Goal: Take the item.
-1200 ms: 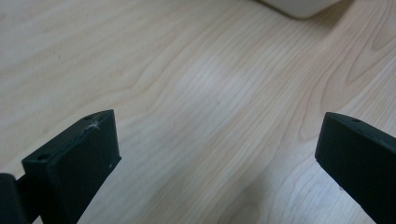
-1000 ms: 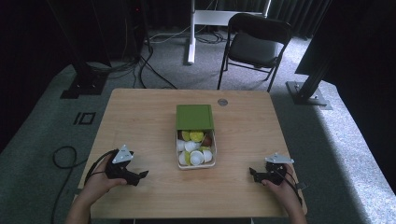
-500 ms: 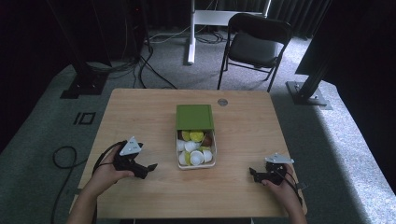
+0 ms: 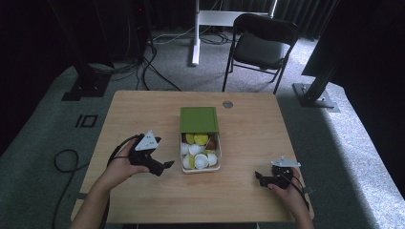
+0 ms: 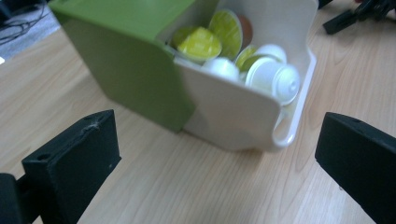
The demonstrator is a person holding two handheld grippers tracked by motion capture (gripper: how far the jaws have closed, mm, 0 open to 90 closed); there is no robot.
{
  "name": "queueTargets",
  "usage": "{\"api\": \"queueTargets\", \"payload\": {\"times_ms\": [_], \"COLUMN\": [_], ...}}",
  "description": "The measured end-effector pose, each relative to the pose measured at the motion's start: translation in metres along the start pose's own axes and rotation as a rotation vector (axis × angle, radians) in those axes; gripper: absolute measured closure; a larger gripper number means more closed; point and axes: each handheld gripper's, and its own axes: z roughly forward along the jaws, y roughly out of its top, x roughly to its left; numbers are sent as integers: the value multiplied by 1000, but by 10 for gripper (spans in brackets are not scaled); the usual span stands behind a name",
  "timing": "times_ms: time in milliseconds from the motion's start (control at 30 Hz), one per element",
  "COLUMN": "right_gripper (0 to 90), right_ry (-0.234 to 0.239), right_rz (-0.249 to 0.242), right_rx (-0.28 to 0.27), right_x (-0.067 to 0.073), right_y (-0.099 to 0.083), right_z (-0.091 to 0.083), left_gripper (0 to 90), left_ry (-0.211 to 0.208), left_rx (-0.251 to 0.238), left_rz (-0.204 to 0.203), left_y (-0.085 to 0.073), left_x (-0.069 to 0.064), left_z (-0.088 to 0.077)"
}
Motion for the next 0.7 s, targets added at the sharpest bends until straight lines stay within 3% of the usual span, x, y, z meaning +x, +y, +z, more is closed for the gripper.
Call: {"api": "queueTargets", "payload": {"times_ms": [300, 700], "right_gripper": [121, 121], "right_ry": [0, 0], "right_rz": [1, 0], "right_rx": [0, 0], "right_x": [0, 0], "right_y": [0, 0], "right_z": [0, 0], "left_gripper": [7, 6], "left_ry": [-34, -101], "left_rx": [-24, -11], "left_rz": [51, 120], "left_y": [23, 46], "left_x": [-6, -17], "left_z": [9, 27]}}
